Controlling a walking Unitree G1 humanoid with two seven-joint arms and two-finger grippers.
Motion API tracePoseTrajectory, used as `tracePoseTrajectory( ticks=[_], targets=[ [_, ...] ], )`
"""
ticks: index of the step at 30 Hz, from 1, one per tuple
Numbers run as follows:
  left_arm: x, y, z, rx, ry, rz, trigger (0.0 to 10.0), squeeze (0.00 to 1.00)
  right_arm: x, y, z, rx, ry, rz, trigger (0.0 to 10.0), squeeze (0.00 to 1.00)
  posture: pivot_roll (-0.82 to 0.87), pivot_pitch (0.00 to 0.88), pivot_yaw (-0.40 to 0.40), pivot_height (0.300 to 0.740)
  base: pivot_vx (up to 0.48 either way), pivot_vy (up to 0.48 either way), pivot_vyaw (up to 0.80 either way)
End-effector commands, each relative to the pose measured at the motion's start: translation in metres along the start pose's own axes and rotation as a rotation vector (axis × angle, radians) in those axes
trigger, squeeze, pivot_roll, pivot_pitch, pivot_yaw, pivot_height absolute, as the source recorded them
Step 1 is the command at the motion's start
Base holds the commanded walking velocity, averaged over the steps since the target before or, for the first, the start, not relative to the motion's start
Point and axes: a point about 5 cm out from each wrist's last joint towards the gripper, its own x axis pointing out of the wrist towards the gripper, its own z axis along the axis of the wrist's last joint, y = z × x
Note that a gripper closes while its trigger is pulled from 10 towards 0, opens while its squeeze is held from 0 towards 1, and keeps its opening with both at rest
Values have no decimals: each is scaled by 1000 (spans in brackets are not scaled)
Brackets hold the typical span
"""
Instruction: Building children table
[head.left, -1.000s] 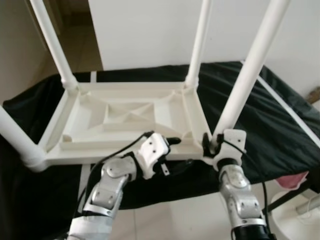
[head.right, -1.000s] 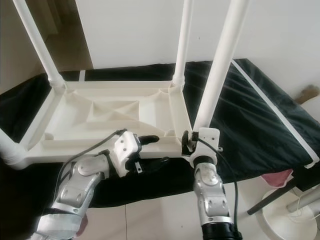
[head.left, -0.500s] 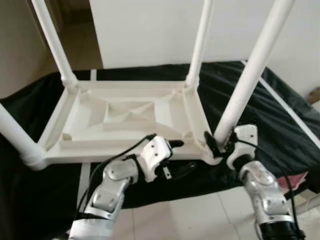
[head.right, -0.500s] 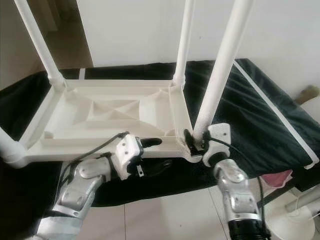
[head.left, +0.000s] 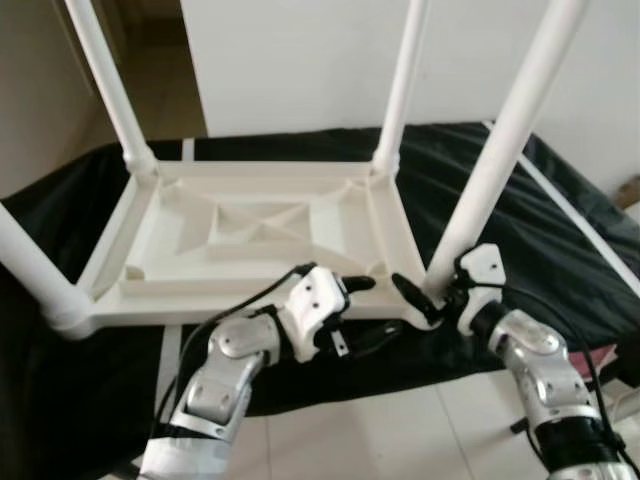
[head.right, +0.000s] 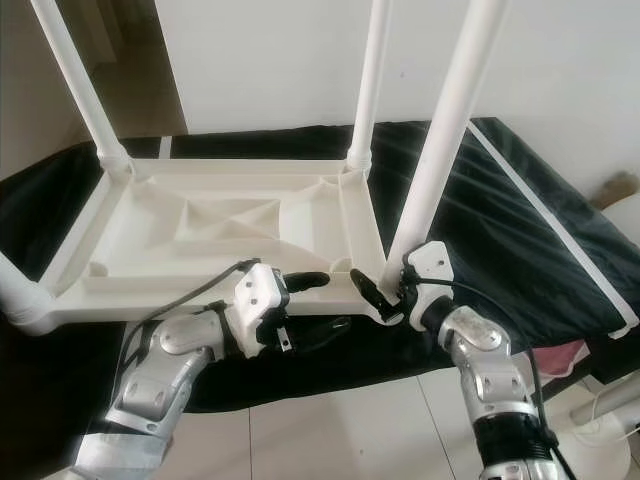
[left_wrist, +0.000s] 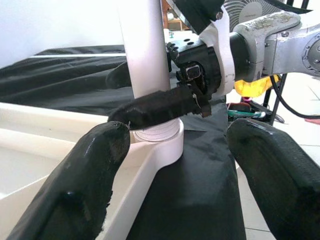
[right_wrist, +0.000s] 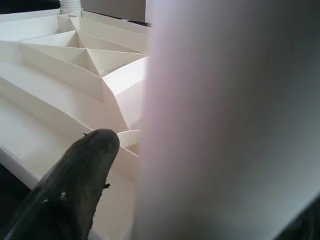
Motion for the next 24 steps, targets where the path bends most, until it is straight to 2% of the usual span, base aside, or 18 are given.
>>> tracePoseTrajectory(
  ticks=[1,2,3,4,7,11,15,16,21,24],
  targets=[
    [1,2,1,-12,0,30,10000,0,2,2,-2,-12,12,22,10000,0,22,0,-53,740,0,0,0],
    [1,2,1,-19,5,33,10000,0,3,2,-4,-24,21,45,3490,0,25,0,-54,740,0,0,0],
    [-1,3,0,-21,11,36,10000,0,4,3,-7,-24,32,69,1216,0,35,0,-55,740,0,0,0],
    [-3,3,0,-16,19,41,10000,0,4,5,-9,-13,40,93,0,0,38,0,-54,740,0,0,0],
    [-5,4,0,-9,27,47,10000,0,3,8,-12,2,47,114,0,0,39,0,-55,740,0,0,0],
    [-3,3,0,-1,28,72,10000,0,-6,12,-26,23,83,135,0,0,42,0,-59,740,0,0,0],
    [-2,3,-1,5,33,77,10000,0,-7,12,-28,37,81,134,0,0,33,0,-56,740,0,0,0],
    [0,3,-2,14,38,84,10000,0,-8,11,-28,53,78,122,10000,0,25,0,-56,740,0,0,0],
    [4,3,-2,6,40,92,10000,0,-10,9,-28,75,67,100,10000,0,15,0,-58,740,0,0,0],
    [5,1,-2,-13,37,75,10000,0,-12,14,-27,78,66,101,10000,0,7,0,-58,740,0,0,0]
  ],
)
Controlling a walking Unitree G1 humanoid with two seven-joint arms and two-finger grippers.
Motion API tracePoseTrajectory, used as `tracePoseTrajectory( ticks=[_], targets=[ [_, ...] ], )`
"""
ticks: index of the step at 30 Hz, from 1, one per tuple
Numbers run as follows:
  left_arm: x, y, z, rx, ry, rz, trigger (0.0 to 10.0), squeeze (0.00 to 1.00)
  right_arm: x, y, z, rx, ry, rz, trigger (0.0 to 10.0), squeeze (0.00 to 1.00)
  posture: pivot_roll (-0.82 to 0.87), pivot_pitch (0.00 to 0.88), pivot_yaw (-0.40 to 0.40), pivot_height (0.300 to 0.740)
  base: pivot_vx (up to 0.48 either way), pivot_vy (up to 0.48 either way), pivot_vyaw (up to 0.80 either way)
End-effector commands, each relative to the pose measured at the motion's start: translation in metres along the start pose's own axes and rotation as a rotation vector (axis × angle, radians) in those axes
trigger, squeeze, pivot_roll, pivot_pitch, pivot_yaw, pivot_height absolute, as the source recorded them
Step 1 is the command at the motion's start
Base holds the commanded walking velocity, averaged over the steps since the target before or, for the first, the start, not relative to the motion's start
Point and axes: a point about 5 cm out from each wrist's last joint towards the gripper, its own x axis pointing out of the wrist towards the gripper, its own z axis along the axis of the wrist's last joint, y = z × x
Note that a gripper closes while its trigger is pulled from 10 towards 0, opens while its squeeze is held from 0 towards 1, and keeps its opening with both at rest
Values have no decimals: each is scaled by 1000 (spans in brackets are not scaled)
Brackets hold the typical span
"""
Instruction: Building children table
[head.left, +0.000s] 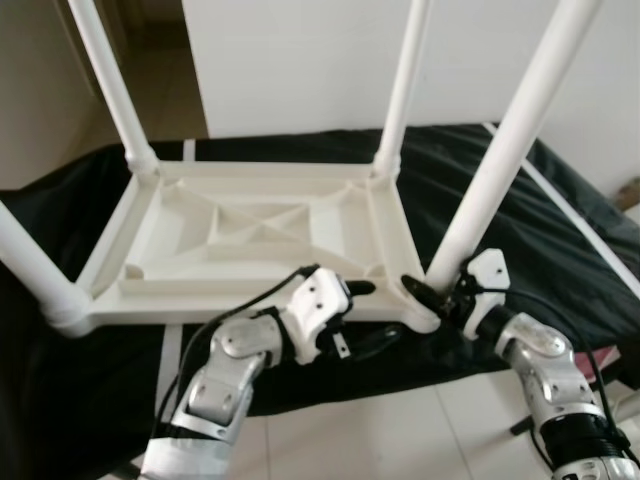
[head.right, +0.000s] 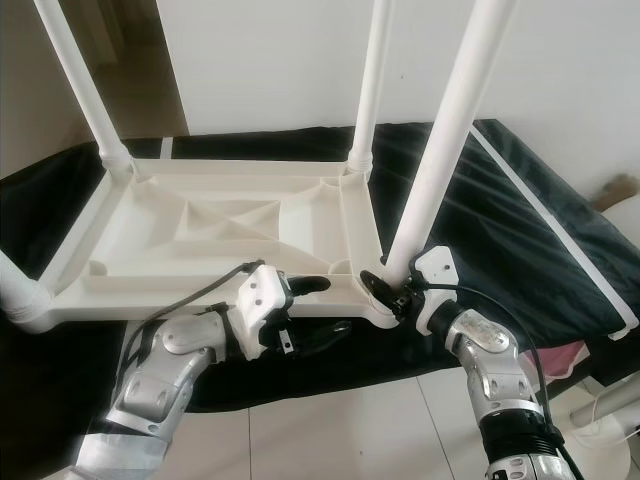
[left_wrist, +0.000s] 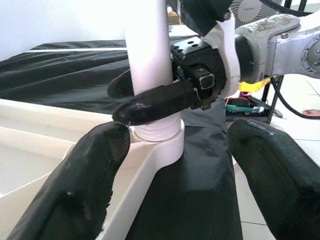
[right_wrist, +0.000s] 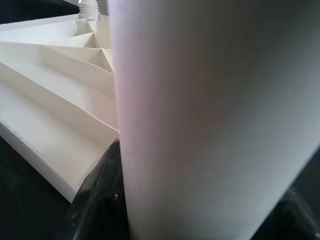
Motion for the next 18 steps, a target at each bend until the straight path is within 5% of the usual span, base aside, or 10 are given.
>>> tracePoseTrajectory(
  ticks=[1,10,12,18],
  targets=[
    [2,4,-2,-15,11,90,10000,0,-4,10,-15,38,69,31,10000,0,7,0,-58,740,0,0,0],
    [1,0,-5,-48,27,64,10000,0,-5,14,-11,75,37,-42,10000,0,0,0,-62,740,0,0,0],
    [1,3,-4,-59,20,87,10000,0,-5,19,-11,195,2,-118,10000,0,-8,0,-66,740,0,0,0],
    [4,6,-3,-63,8,103,10000,0,-4,28,-12,261,-32,-226,10000,0,-13,0,-68,740,0,0,0]
  ],
)
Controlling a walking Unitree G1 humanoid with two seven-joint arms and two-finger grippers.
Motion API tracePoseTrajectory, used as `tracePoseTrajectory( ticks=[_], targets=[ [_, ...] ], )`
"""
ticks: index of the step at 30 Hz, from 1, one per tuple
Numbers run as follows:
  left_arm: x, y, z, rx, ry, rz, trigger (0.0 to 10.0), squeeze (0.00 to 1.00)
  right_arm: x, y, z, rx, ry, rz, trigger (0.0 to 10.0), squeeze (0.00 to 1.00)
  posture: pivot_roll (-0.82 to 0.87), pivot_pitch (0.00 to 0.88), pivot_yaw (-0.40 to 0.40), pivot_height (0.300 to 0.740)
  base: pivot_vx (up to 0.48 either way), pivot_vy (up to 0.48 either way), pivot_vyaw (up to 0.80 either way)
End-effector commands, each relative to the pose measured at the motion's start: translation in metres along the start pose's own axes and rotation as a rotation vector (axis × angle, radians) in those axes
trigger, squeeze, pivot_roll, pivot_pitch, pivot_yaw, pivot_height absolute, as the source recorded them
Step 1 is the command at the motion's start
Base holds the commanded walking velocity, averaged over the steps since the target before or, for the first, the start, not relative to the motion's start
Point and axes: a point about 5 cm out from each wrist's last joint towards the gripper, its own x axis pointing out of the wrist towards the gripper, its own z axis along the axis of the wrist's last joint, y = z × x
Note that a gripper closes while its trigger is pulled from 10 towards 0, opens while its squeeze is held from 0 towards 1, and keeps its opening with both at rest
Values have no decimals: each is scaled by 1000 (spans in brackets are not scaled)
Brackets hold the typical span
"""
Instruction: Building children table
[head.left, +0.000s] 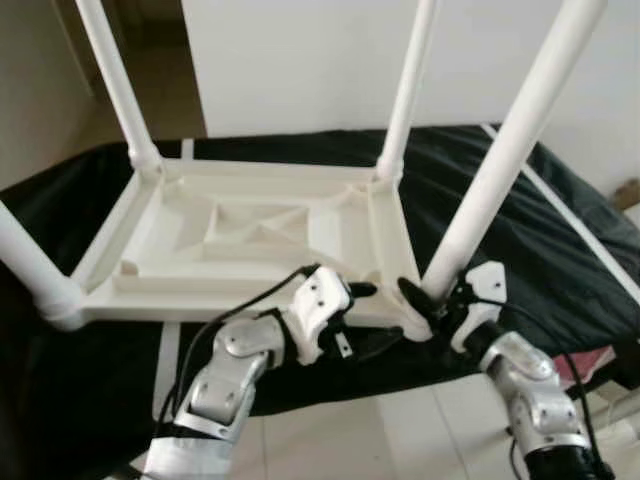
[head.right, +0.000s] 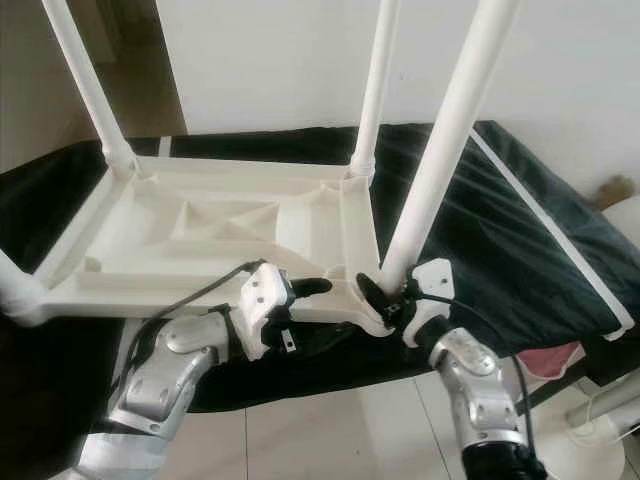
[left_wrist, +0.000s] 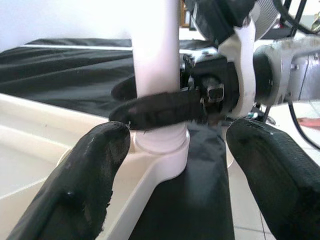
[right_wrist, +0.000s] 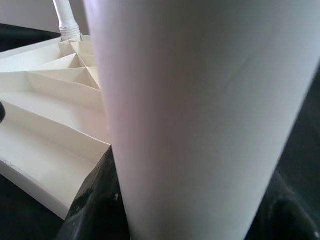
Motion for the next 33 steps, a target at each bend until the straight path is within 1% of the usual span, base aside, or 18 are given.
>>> tracePoseTrajectory(
  ticks=[1,3,5,7,8,9,10,11,13,14,15,16,17,19,21,26,32,33],
  targets=[
    [1,6,-2,-8,9,106,10000,0,-3,0,-8,110,11,-83,10000,0,-15,0,-69,740,0,0,0],
    [1,6,-1,40,4,117,10000,0,-3,4,-9,156,3,-137,10000,0,-20,0,-67,740,0,0,0],
    [1,6,-1,40,4,117,10000,0,-3,4,-9,156,3,-137,10000,0,-20,0,-67,740,0,0,0],
    [1,7,-1,27,5,122,10000,0,-2,4,-10,164,5,-175,10000,0,-21,7,-68,740,0,0,0],
    [1,7,-1,24,4,126,10000,0,0,5,-9,153,-5,-228,10000,0,-20,13,-65,740,0,0,0],
    [1,7,-1,24,4,126,10000,0,0,5,-9,153,-5,-228,10000,0,-20,13,-65,740,0,0,0],
    [0,8,-1,11,4,131,10000,0,1,7,-8,147,-15,-297,10000,0,-19,17,-64,740,0,0,0],
    [0,8,-1,11,4,131,10000,0,1,7,-8,147,-15,-297,10000,0,-19,17,-64,740,0,0,0],
    [-2,9,1,12,1,136,10000,0,0,9,-7,115,-3,-481,10000,0,-17,25,-63,740,0,0,0],
    [-3,9,2,15,-3,135,10000,0,-1,8,-9,126,18,-580,10000,0,-17,27,-64,740,0,0,0],
    [-3,9,2,15,-3,135,10000,0,-1,8,-9,126,18,-580,10000,0,-17,27,-64,740,0,0,0],
    [-3,9,2,16,-5,135,10000,0,-1,8,-11,142,44,-644,10000,0,-17,27,-64,740,0,0,0],
    [-5,11,2,12,-7,145,10000,0,0,14,-10,141,55,-747,10000,0,-16,34,-61,740,0,0,0],
    [-5,11,2,12,-7,145,10000,0,0,14,-10,141,55,-747,10000,0,-16,34,-61,740,0,0,0],
    [-5,12,3,4,-12,156,10000,0,6,21,-7,132,39,-732,10000,0,-17,39,-59,740,0,0,0],
    [-3,10,3,5,-15,149,10000,0,5,17,0,106,20,-736,10000,0,-21,45,-59,740,0,0,0],
    [-4,12,4,-1,-20,162,10000,0,9,27,3,92,19,-733,10000,0,-18,53,-65,740,0,0,0],
    [-4,11,4,-3,-20,163,10000,0,9,27,5,89,8,-729,10000,431,-18,53,-65,740,0,0,0]
  ],
)
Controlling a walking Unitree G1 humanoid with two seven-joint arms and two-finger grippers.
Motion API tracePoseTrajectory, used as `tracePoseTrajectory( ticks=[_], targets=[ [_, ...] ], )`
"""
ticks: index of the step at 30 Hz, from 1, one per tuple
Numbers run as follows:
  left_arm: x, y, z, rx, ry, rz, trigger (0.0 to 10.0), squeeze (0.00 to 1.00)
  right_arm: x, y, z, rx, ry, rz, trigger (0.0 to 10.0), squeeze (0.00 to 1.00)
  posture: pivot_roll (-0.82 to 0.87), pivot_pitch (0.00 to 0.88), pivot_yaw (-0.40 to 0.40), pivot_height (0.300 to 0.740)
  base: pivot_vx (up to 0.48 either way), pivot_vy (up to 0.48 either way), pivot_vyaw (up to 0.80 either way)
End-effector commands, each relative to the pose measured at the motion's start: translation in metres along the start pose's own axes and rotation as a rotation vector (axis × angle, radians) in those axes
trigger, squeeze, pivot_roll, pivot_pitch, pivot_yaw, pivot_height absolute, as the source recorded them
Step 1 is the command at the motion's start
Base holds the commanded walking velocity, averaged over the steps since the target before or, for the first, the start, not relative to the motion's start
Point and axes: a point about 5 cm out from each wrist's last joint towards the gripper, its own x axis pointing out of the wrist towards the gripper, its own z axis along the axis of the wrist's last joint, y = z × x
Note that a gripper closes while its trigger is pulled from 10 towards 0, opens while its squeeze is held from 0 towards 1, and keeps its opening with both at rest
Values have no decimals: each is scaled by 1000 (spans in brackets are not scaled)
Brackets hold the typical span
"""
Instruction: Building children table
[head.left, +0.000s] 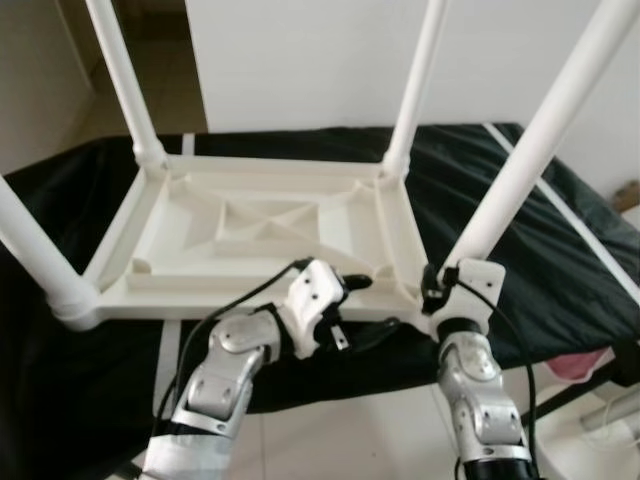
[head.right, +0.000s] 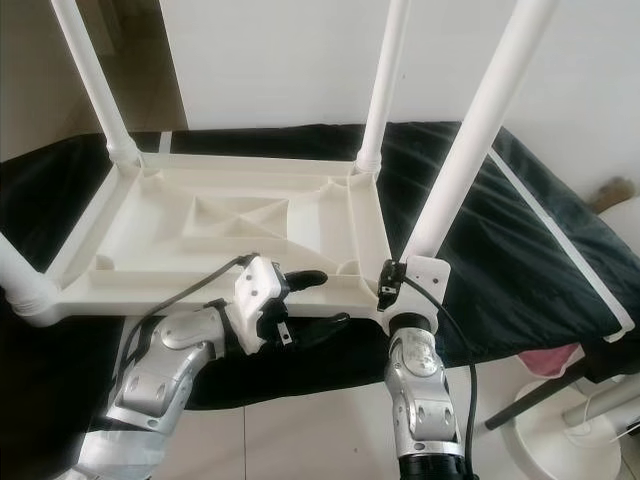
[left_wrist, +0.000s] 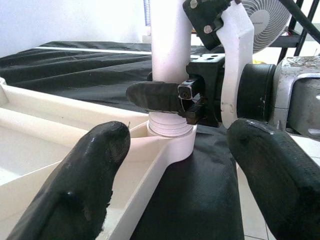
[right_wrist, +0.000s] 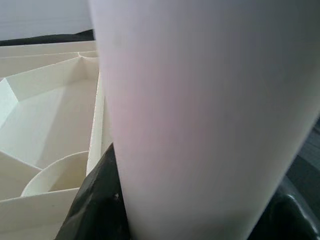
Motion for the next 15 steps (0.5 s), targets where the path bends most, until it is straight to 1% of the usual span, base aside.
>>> tracePoseTrajectory(
  ticks=[1,4,6,9,10,11,12,13,14,15],
  targets=[
    [1,5,2,-4,-3,127,10000,0,-5,3,-5,46,30,-27,10000,1000,-17,56,-67,740,0,0,0],
    [2,4,2,-2,-2,128,10000,0,-5,2,-1,74,-2,-6,10000,1000,-17,56,-67,740,0,0,0],
    [2,5,4,19,-14,134,10000,0,-5,1,4,94,-27,22,10000,1000,-15,60,-68,740,0,0,0],
    [2,4,6,20,-30,135,10000,0,-4,-3,7,92,-42,51,10000,1000,-16,63,-67,740,0,0,0],
    [2,4,7,21,-32,133,10000,0,-3,-6,7,82,-45,90,10000,1000,-17,64,-68,740,0,0,0],
    [2,4,7,21,-32,133,10000,0,-3,-6,7,82,-45,90,10000,1000,-17,64,-68,740,0,0,0],
    [2,3,7,21,-33,132,10000,0,-3,-9,8,77,-50,125,10000,1000,-17,64,-69,740,0,0,0],
    [1,3,7,35,-29,134,10000,0,-3,-13,9,69,-54,159,10000,612,-17,64,-70,740,0,0,0],
    [1,3,7,35,-29,134,10000,0,-3,-13,9,69,-54,159,10000,612,-17,64,-70,740,0,0,0],
    [1,4,7,56,-27,147,10000,0,-4,-19,10,47,-63,201,10000,0,-18,64,-71,740,0,0,0]
  ],
)
